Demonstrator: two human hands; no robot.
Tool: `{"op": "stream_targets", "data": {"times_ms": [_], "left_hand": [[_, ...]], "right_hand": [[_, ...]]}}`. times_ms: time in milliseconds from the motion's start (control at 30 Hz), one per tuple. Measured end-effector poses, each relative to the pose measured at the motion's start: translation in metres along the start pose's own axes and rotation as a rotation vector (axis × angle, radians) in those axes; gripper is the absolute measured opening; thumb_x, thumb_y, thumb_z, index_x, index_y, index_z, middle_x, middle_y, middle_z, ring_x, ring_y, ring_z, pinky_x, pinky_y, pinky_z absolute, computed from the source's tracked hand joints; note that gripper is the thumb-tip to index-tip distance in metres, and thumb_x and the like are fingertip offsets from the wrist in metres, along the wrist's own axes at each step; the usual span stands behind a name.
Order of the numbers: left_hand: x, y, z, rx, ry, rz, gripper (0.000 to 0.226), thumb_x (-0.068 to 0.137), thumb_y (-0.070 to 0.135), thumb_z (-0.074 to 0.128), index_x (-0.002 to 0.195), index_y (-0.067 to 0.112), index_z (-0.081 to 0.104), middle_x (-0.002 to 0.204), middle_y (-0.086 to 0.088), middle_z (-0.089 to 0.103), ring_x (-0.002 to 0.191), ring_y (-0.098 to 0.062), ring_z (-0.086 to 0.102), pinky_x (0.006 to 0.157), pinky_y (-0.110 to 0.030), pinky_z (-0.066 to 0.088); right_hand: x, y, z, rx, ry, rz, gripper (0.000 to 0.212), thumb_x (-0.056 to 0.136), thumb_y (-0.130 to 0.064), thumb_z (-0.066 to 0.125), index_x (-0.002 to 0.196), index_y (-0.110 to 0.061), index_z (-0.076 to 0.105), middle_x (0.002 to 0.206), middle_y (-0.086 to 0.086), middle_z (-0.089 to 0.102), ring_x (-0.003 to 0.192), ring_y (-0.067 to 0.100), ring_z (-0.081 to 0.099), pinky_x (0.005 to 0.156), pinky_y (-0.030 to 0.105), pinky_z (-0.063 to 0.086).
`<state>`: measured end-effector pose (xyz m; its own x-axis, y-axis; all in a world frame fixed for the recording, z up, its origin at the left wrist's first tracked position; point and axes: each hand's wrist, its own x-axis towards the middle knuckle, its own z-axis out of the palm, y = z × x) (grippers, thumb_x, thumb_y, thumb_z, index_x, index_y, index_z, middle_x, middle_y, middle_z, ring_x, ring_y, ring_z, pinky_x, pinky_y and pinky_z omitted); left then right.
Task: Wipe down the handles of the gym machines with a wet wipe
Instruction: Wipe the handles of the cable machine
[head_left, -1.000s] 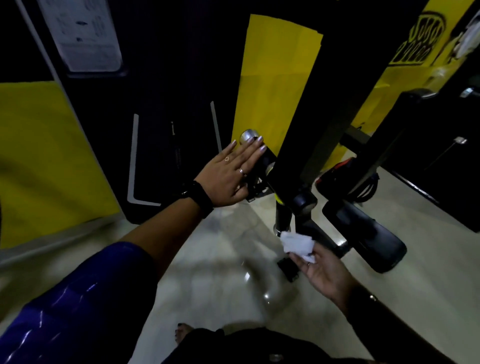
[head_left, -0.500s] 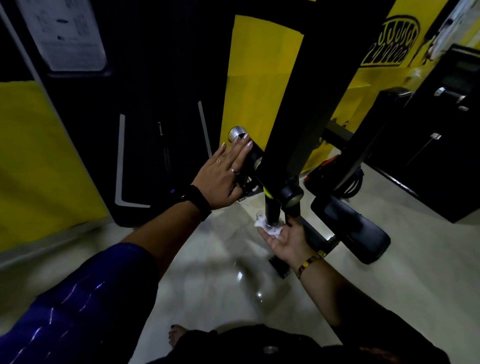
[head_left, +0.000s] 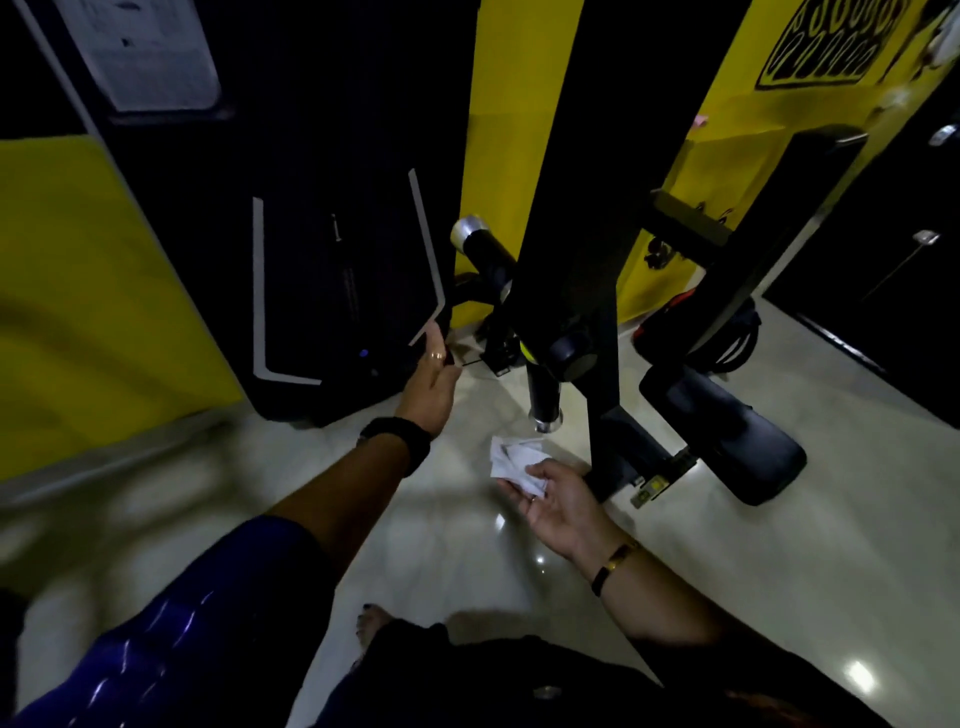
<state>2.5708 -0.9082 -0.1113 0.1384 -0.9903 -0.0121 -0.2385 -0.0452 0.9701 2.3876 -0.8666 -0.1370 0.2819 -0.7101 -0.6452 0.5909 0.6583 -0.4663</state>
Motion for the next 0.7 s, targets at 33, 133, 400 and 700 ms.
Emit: {"op": "stream_targets", "data": {"times_ms": [33, 133, 400, 700], "left_hand": [[-0.002, -0.006, 0.005, -0.081, -0.011, -0.153, 0.059, 0.103, 0.029, 0.036, 0.156, 0.018, 0.011, 0.16, -0.003, 0.019, 0.146, -0.016, 0.02, 0.12, -0.03, 0.017], [-0.01, -0.022, 0.012, -0.216, -0.094, -0.478, 0.027, 0.099, 0.029, 0.044, 0.117, 0.013, 0.057, 0.11, -0.004, 0.064, 0.097, -0.013, 0.06, 0.083, -0.022, 0.046], [-0.074, 0.0, 0.013, -0.643, -0.125, -0.623, 0.047, 0.098, 0.053, 0.038, 0.109, 0.016, 0.064, 0.097, -0.008, 0.073, 0.092, -0.02, 0.066, 0.106, -0.039, 0.041], [-0.112, 0.007, 0.0, -0.89, 0.072, -0.523, 0.04, 0.092, 0.004, 0.029, 0.122, -0.002, 0.055, 0.099, -0.021, 0.069, 0.086, -0.029, 0.068, 0.086, -0.034, 0.054]], "right_hand": [[0.001, 0.002, 0.0, -0.008, -0.008, 0.002, 0.028, 0.09, 0.009, 0.038, 0.112, 0.007, 0.054, 0.113, 0.023, 0.062, 0.094, 0.035, 0.062, 0.066, 0.038, 0.061], [0.001, 0.007, 0.004, -0.085, -0.092, -0.041, 0.03, 0.089, 0.015, 0.036, 0.108, 0.004, 0.056, 0.114, 0.024, 0.061, 0.097, 0.034, 0.061, 0.064, 0.034, 0.059], [-0.016, 0.01, 0.033, -0.497, -0.179, -0.398, 0.026, 0.09, 0.012, 0.051, 0.102, -0.009, 0.059, 0.093, 0.01, 0.069, 0.08, 0.019, 0.069, 0.063, 0.026, 0.056], [-0.034, 0.032, 0.029, -0.715, -0.237, -0.541, 0.06, 0.078, 0.0, 0.068, 0.116, -0.042, 0.049, 0.124, 0.008, 0.056, 0.114, 0.024, 0.059, 0.095, 0.045, 0.052]]}}
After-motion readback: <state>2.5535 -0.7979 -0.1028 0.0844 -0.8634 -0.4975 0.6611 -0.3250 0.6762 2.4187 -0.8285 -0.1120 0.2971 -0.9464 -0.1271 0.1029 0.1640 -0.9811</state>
